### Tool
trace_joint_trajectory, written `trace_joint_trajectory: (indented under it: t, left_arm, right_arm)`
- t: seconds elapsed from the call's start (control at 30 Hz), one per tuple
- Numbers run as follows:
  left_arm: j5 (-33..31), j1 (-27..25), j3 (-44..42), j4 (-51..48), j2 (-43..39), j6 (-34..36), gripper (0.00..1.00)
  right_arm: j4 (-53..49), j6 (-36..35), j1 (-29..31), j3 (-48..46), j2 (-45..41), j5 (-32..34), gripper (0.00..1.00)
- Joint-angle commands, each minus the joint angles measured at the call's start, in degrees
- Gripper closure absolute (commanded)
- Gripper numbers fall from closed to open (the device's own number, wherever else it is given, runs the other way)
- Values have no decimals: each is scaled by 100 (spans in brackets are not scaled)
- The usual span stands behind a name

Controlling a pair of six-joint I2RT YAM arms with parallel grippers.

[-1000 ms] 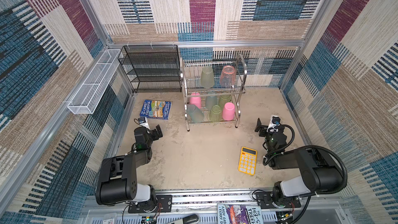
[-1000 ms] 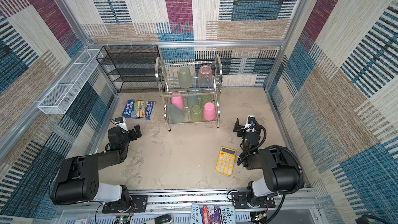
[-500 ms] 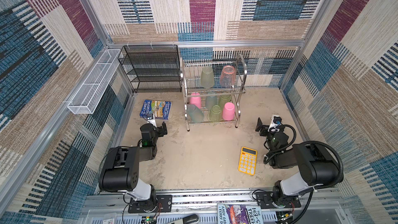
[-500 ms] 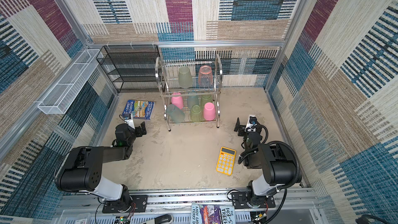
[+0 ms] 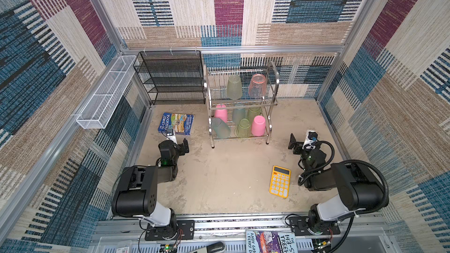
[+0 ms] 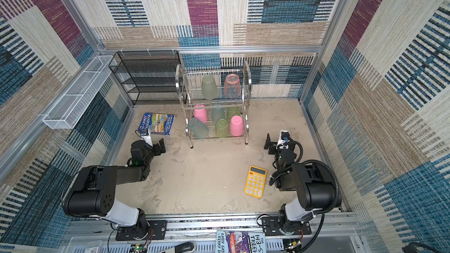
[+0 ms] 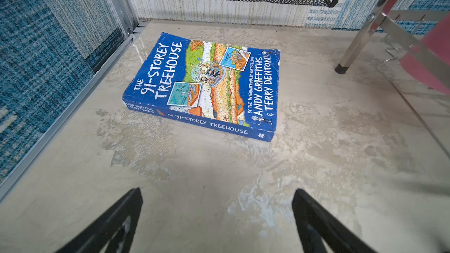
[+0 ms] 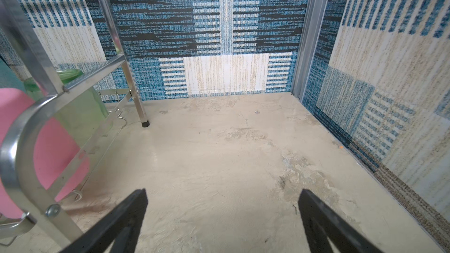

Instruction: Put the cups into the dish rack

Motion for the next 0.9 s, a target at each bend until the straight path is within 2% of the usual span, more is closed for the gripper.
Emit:
trace_joint_trajectory:
  t: [0.0,0.87]
  left_arm:
    - [-2,2,-15,167,-23,112,1]
    - [-4,3,-15,166,-20,111,1]
  right_arm:
    - [132,23,-3,-4,-17,-33,0]
    - [76,-22,0,34,-13,-148,0]
